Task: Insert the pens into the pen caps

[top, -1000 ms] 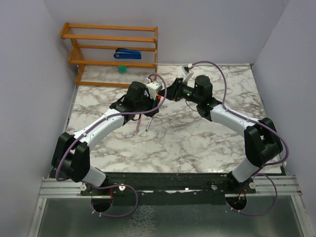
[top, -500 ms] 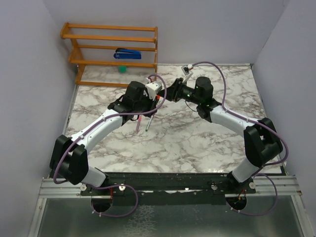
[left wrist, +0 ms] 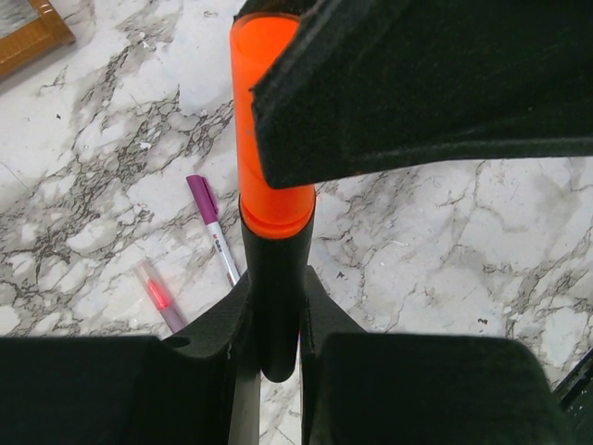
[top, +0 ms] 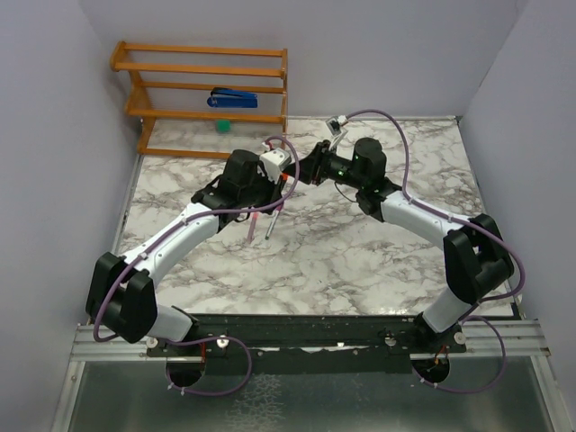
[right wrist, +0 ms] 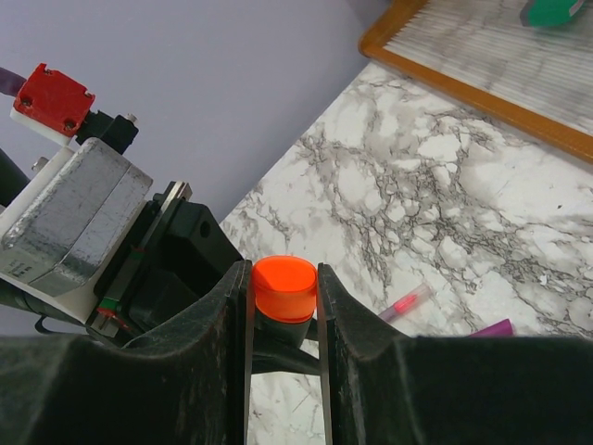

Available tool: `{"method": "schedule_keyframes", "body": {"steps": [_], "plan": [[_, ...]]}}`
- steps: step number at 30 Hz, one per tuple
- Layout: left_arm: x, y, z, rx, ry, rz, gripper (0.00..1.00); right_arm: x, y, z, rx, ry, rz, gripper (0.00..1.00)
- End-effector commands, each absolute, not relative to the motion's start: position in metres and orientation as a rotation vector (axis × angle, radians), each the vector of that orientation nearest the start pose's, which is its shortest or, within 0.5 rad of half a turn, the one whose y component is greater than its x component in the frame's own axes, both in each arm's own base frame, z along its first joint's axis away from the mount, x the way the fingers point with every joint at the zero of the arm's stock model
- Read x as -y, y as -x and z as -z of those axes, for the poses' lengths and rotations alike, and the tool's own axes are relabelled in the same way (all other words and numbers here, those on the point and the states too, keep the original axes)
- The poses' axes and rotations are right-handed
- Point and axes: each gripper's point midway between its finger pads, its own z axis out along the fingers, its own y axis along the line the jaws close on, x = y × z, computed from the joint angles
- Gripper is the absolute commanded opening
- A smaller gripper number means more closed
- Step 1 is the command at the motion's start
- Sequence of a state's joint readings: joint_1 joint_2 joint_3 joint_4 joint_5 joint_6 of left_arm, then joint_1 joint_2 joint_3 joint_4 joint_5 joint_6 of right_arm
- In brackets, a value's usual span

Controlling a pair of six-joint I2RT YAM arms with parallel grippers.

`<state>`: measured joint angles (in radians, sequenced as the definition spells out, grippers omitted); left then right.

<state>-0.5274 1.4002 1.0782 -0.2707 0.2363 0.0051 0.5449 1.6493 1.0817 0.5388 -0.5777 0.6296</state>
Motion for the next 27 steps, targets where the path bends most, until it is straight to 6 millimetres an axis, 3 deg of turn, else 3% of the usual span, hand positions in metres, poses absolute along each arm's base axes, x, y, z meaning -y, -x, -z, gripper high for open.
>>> {"method": "schedule_keyframes", "body": {"steps": [1,13,27], "plan": [[0.242,-0.381,-0.297,-1.653,-0.545,0.515,0.0,-0.378,-0.267,-0.181,-2.061,0.657,-1.548,0.0],[0.235,-0.381,-0.302,-1.631,-0.526,0.503,0.0,-0.387,-0.253,-0.202,-1.964,0.678,-1.73,0.0],[0.225,-0.379,-0.31,-1.606,-0.503,0.486,0.0,-0.39,-0.257,-0.179,-2.066,0.717,-1.553,0.0]]}}
